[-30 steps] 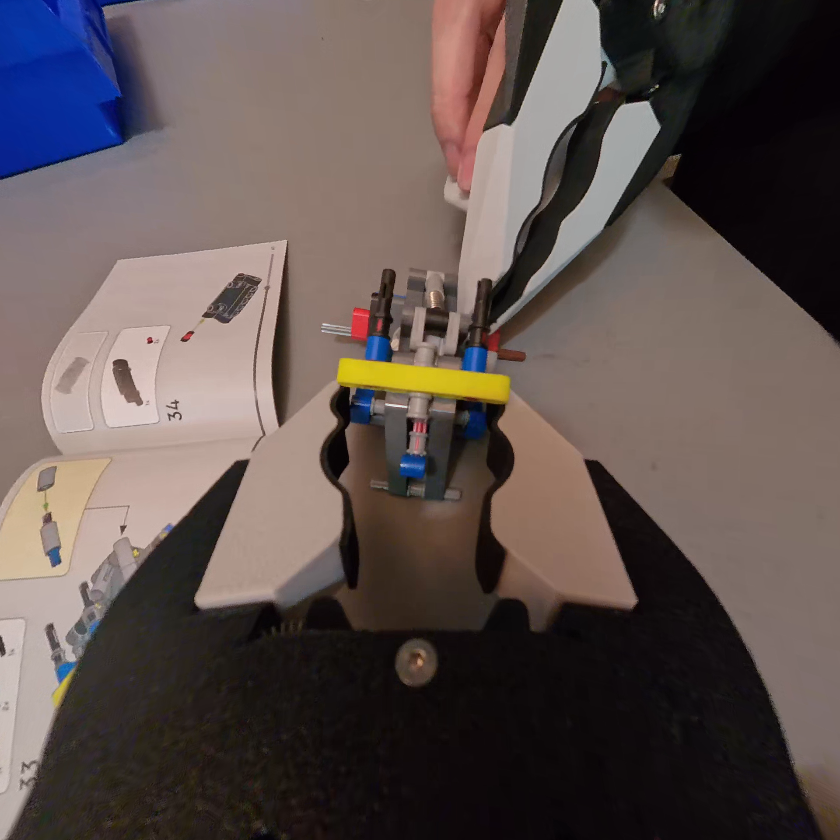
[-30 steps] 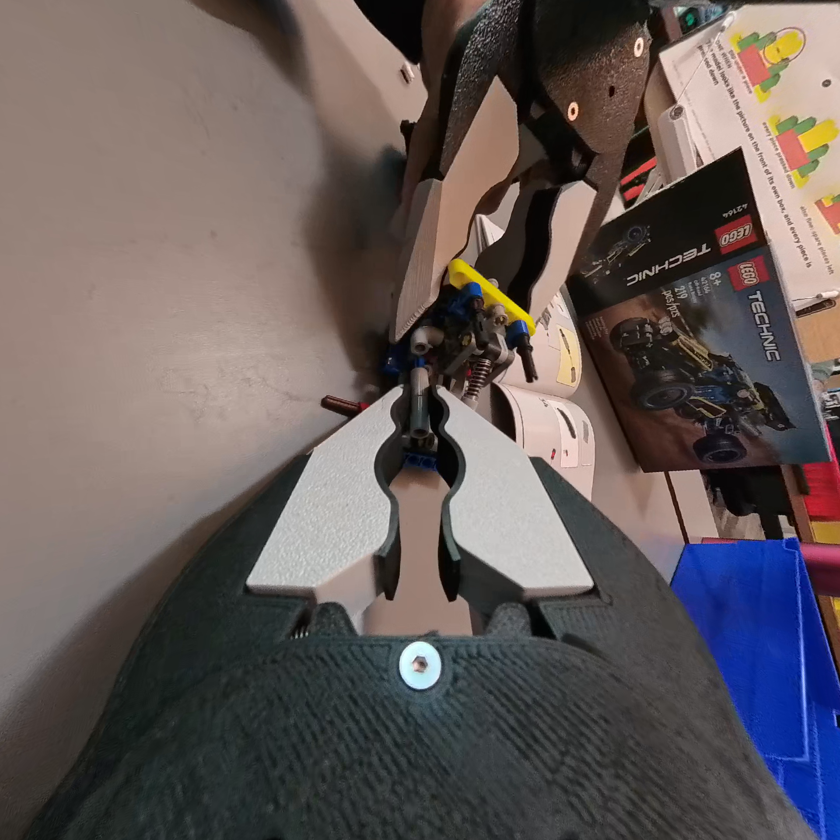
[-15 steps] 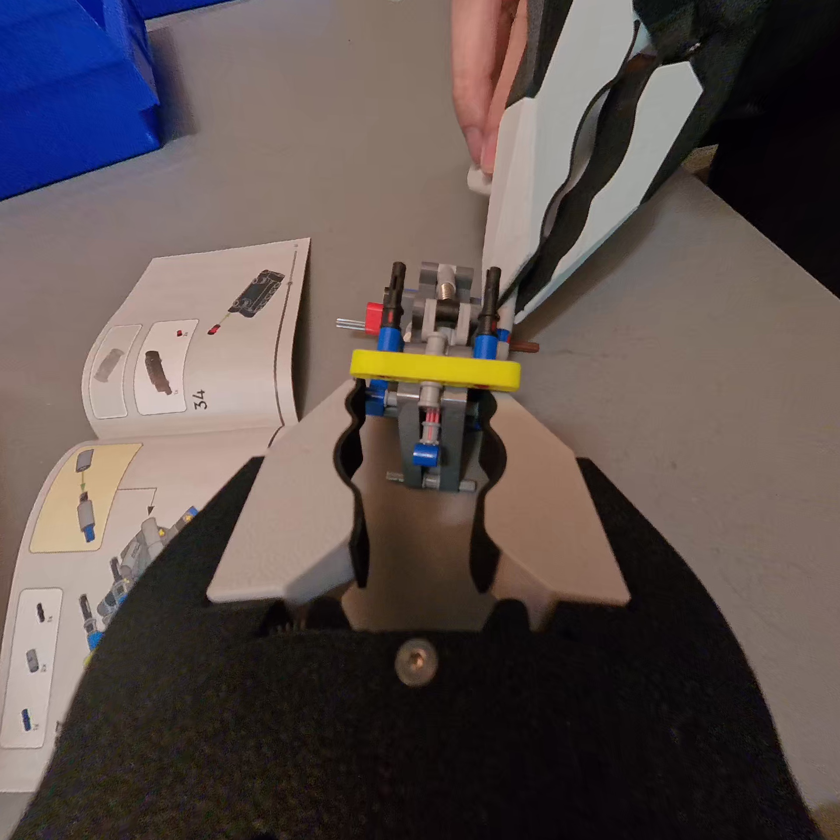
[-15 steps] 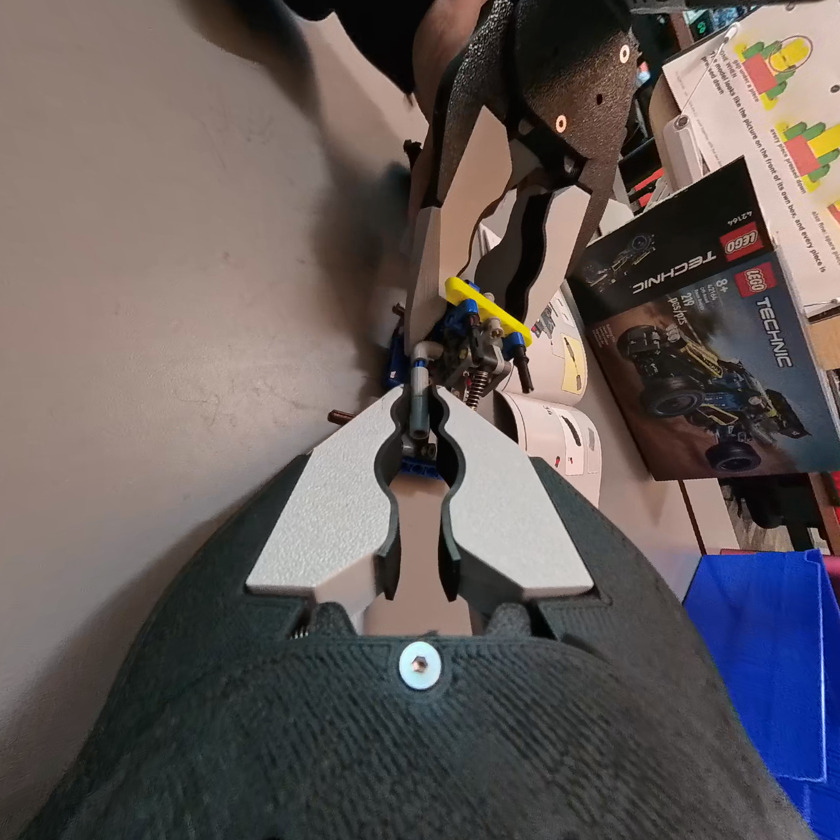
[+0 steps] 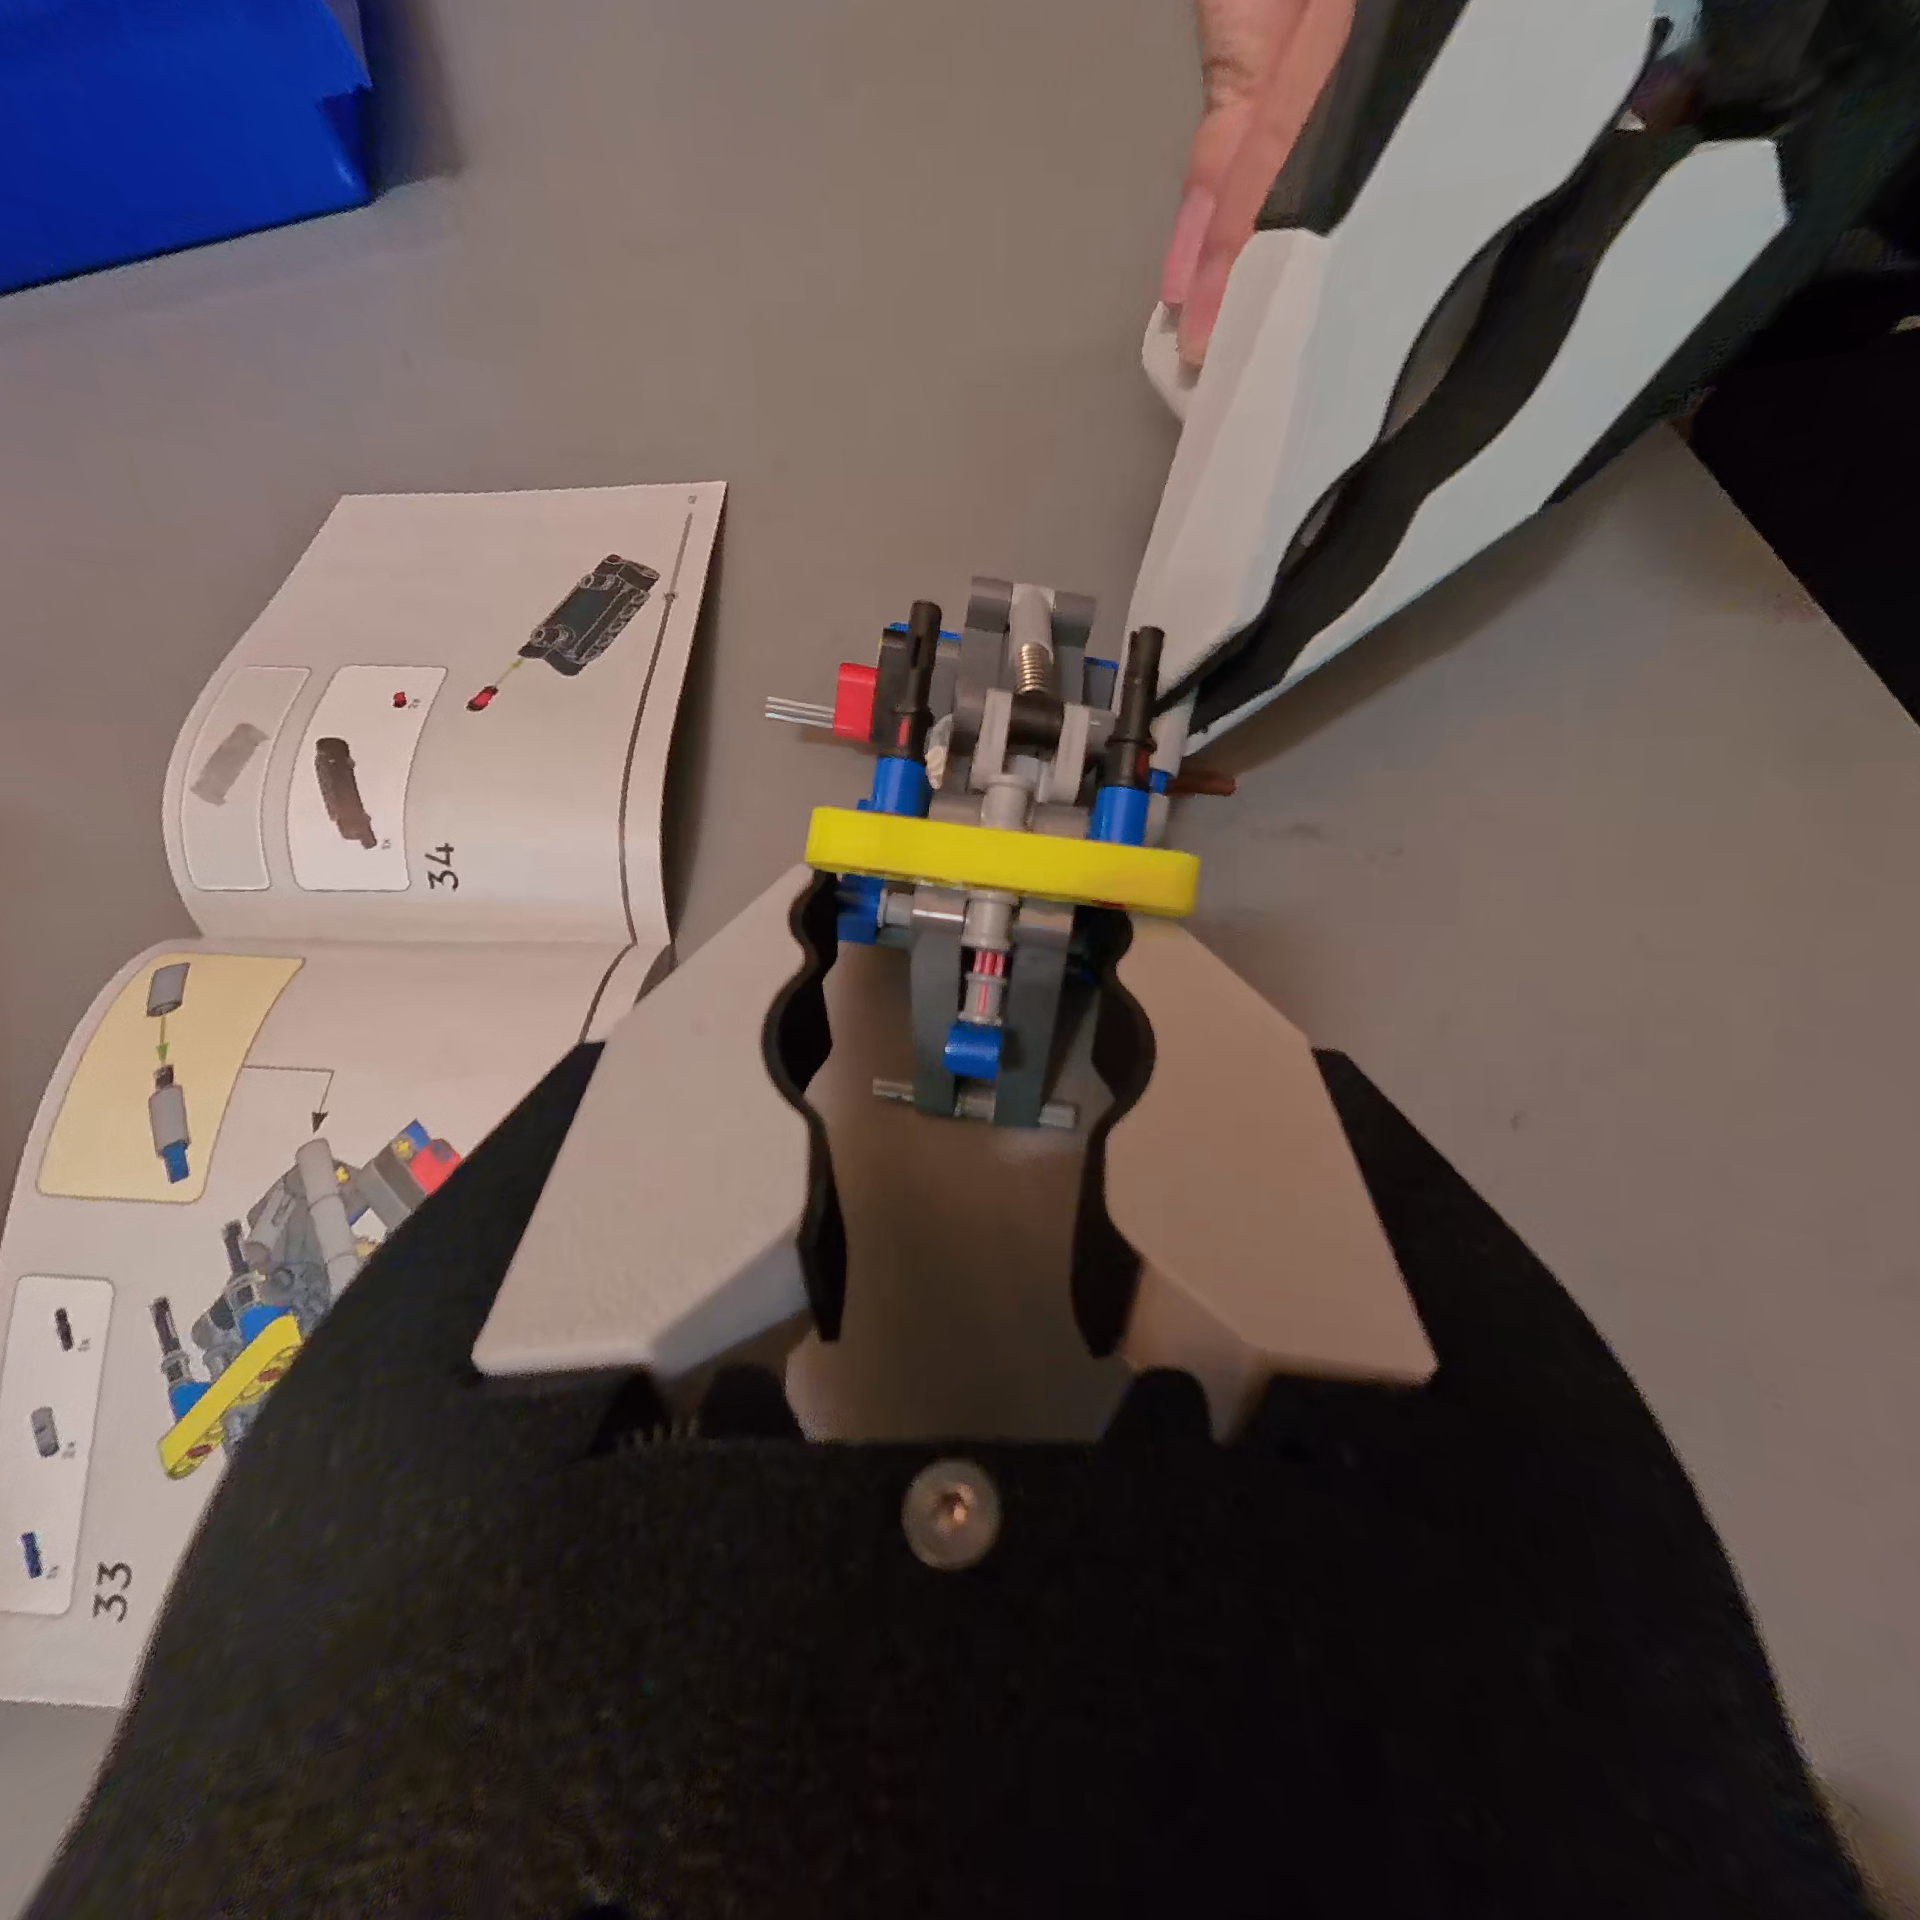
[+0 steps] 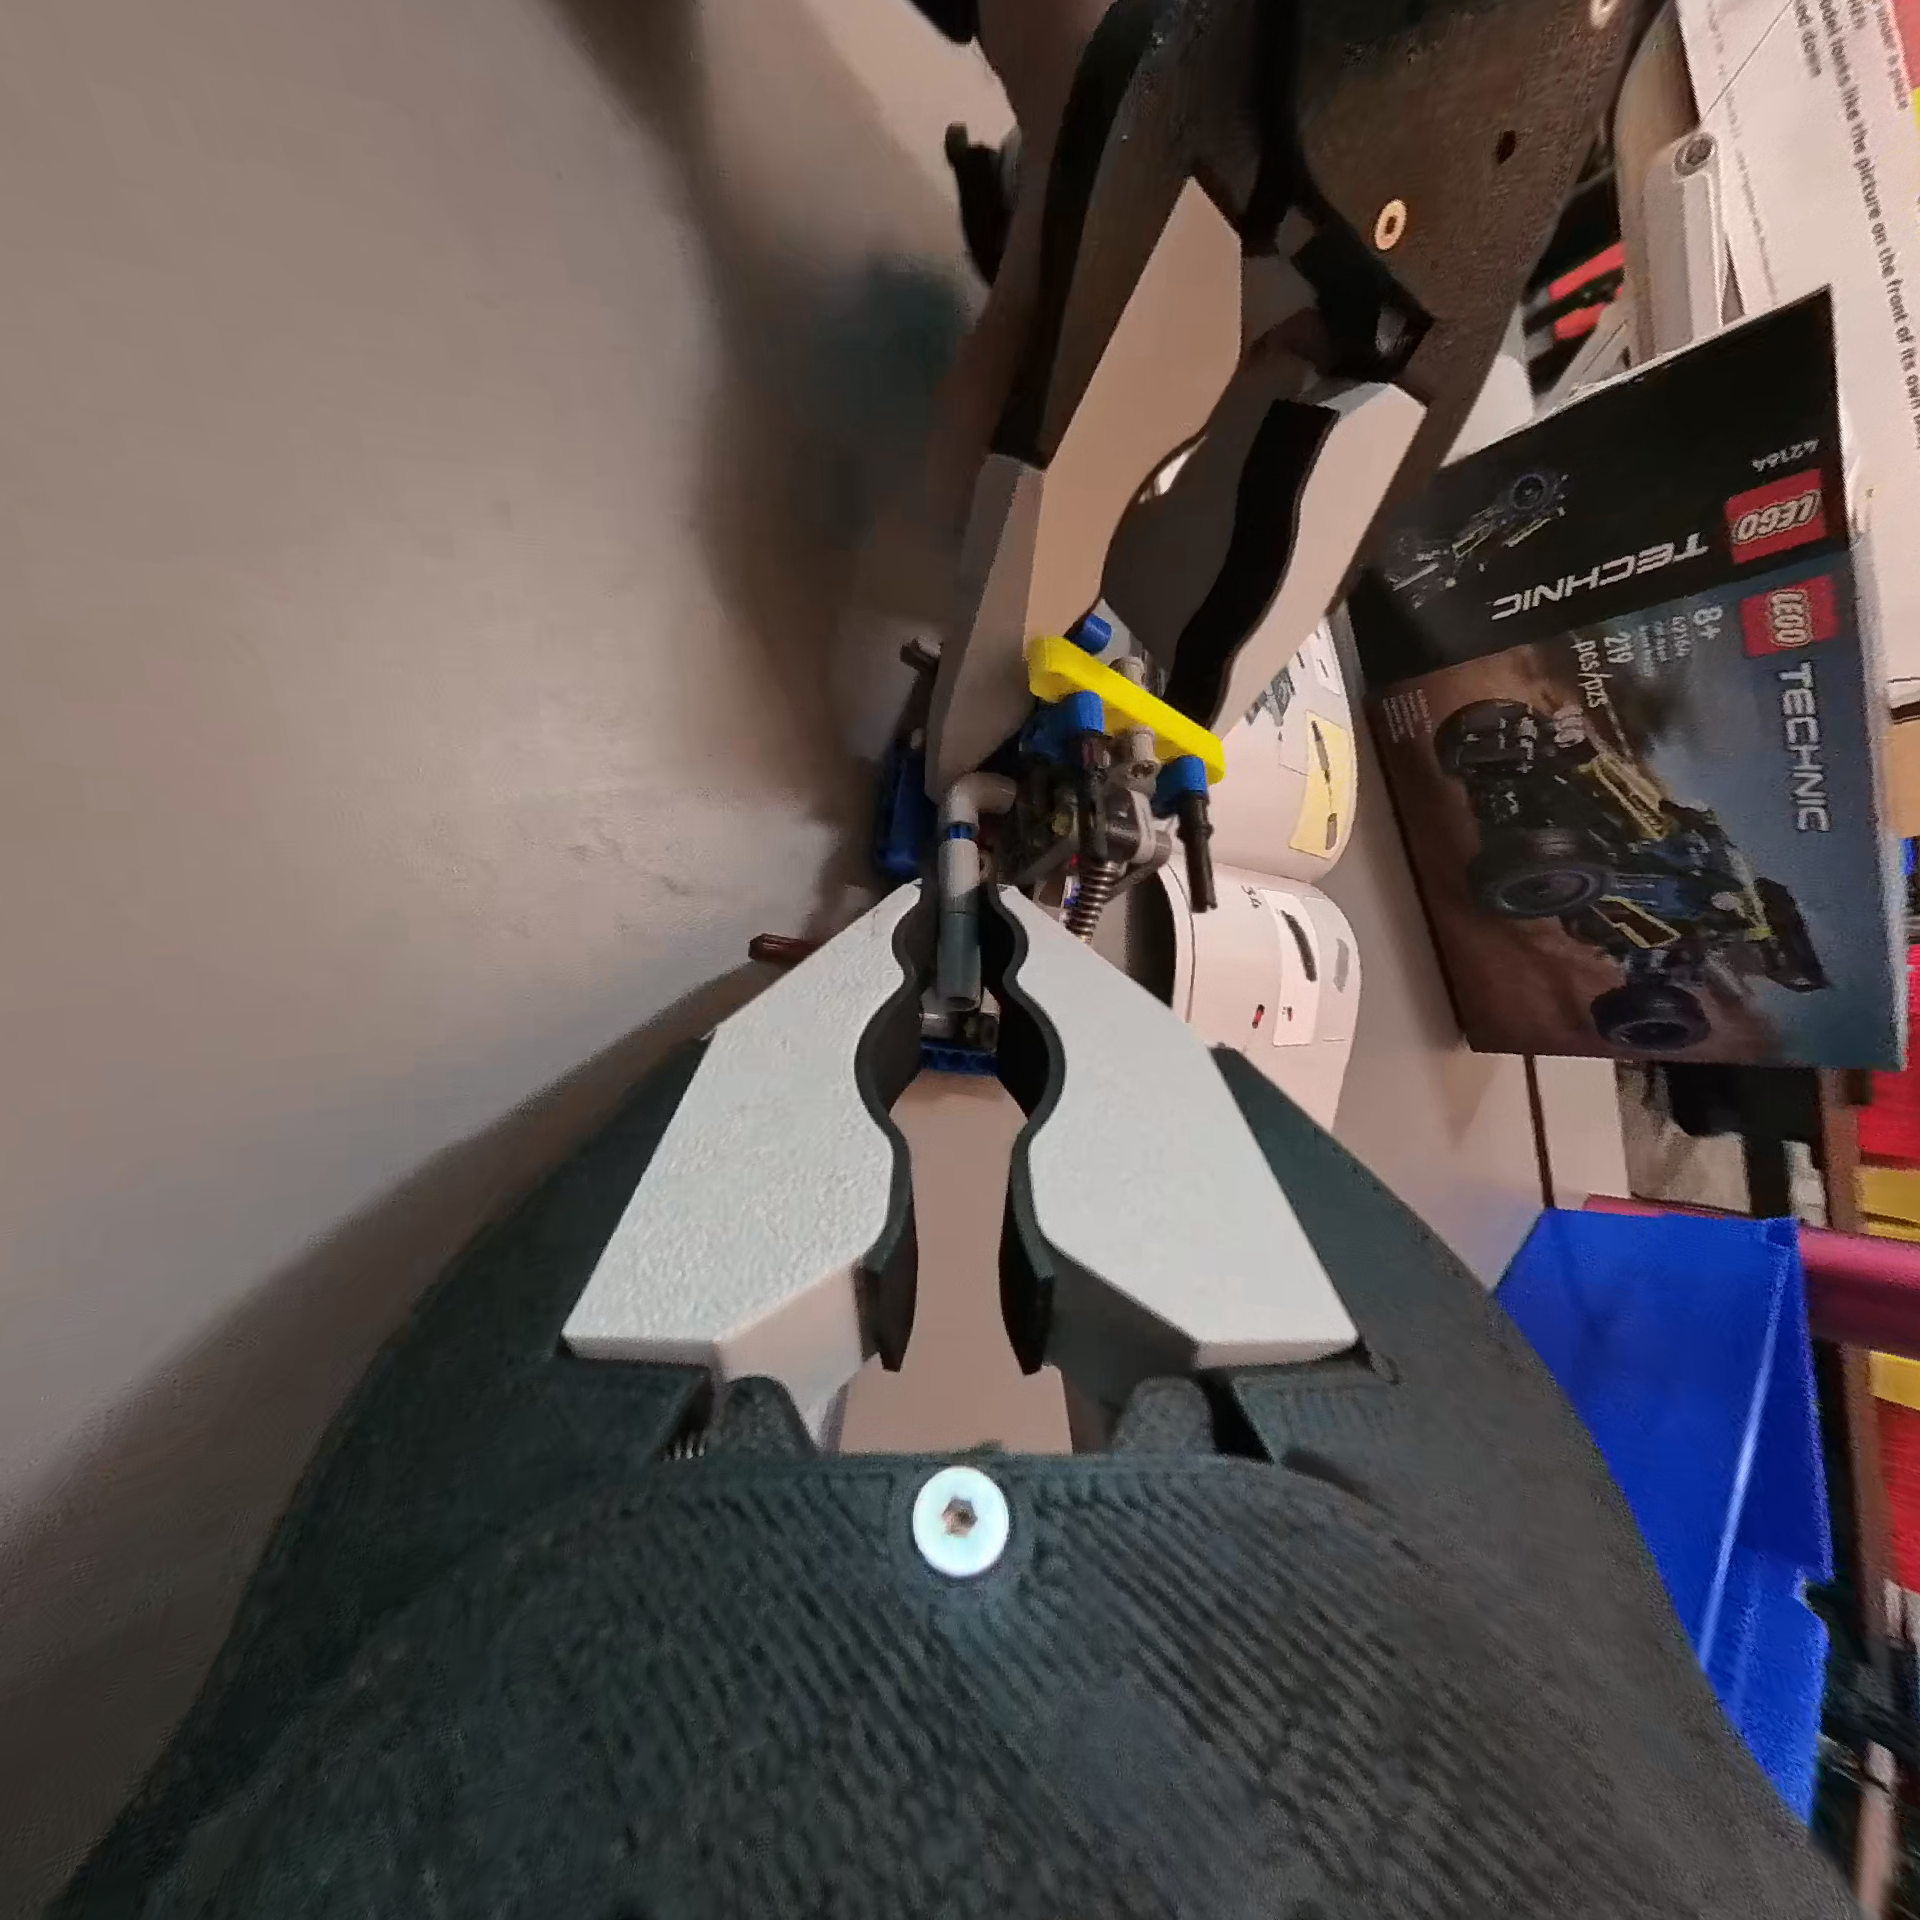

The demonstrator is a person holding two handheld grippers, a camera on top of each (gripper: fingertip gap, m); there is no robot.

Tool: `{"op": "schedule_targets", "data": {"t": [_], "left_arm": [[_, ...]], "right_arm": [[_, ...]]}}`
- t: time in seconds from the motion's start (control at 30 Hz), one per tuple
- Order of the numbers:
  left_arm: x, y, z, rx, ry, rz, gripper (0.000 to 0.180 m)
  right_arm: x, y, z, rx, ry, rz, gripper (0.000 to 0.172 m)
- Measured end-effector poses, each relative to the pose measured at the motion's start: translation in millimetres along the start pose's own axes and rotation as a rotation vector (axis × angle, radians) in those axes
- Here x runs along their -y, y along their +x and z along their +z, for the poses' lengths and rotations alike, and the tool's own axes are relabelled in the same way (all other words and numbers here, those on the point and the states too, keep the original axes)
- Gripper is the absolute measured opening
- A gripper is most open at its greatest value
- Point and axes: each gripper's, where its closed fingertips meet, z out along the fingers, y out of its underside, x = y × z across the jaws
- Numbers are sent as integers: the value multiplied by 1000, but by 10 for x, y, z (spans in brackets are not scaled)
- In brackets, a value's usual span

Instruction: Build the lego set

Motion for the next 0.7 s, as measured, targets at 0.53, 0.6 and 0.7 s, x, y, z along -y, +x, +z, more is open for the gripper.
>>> {"op": "schedule_targets", "data": {"t": [0.53, 0.6, 0.7], "left_arm": [[21, -22, 18, 20, 4, -24, 45], [19, -35, 25, 24, 6, -33, 44], [0, -42, 26, 32, -2, -29, 45]], "right_arm": [[-8, 26, 48, 89, -57, -13, 4], [-30, 35, 59, 86, -70, -10, 4], [-41, 26, 82, 75, -48, 50, 4]]}}
